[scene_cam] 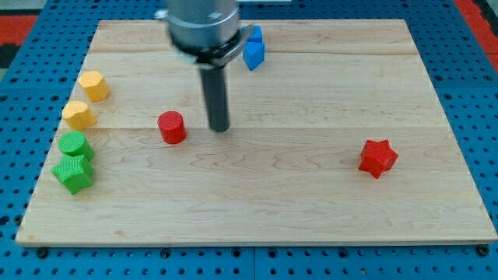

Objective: Separate the green blocks

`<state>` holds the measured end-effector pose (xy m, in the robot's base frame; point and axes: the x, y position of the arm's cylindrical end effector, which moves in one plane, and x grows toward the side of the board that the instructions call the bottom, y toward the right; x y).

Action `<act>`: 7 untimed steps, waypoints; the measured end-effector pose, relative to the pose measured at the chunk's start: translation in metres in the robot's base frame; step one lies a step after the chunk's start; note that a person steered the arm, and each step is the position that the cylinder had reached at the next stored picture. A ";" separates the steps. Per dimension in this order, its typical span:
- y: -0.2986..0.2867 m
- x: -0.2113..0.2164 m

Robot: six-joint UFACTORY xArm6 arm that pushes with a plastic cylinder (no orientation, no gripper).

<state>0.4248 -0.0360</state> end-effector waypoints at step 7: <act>-0.103 0.109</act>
<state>0.5343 -0.1392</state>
